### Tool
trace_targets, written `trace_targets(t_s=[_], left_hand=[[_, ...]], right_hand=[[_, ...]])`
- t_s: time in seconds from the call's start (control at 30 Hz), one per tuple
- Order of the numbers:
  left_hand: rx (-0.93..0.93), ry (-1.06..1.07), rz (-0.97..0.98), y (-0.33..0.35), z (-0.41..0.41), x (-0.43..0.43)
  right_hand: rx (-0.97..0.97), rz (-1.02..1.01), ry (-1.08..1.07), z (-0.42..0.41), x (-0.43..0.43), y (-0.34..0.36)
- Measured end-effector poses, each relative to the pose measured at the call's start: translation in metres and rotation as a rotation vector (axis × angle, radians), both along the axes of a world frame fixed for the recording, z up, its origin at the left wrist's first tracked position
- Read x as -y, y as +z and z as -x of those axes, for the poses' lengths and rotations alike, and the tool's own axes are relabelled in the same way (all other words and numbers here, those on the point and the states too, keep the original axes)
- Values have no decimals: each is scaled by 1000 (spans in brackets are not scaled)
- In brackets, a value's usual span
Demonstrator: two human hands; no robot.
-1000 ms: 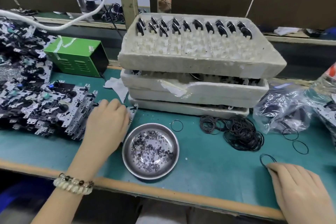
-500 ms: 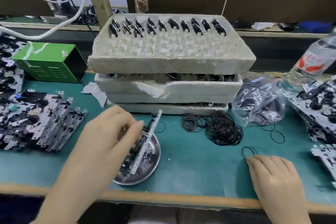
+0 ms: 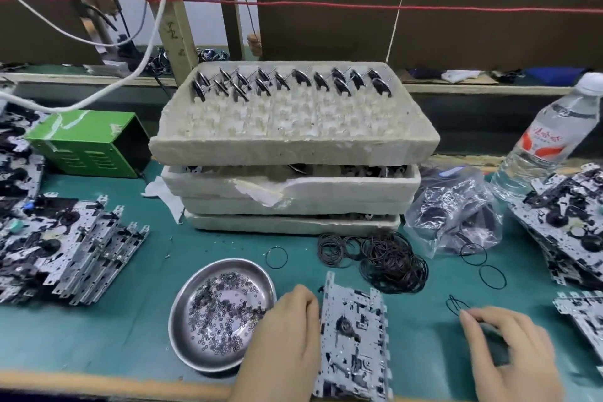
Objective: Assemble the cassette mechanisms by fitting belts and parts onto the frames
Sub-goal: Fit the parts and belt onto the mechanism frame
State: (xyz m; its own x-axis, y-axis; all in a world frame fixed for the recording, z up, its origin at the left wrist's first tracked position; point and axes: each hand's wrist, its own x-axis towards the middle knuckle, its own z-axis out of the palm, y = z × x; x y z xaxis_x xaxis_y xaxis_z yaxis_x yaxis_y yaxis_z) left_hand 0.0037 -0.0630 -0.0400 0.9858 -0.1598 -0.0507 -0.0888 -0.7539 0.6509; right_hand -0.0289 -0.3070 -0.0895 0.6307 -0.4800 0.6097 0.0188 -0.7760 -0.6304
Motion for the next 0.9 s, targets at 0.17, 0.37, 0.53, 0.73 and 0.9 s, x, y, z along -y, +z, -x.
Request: trace_targets(t_s=[0.17, 0.37, 0.53, 0.73, 0.9], left_hand=[[261, -16, -171, 25, -2, 2], [616, 110, 13, 128, -67, -33], [498, 324, -307, 189, -162, -64], [370, 366, -521, 180, -231, -67], [380, 365, -493, 170, -246, -61]], right_hand=[[-1, -104, 19, -3, -37, 15], [-98, -141, 3, -4, -43, 4], [-105, -277, -43, -5, -43, 3], [-41, -134, 5, -3, -36, 4], [69, -259, -69, -3, -43, 4]])
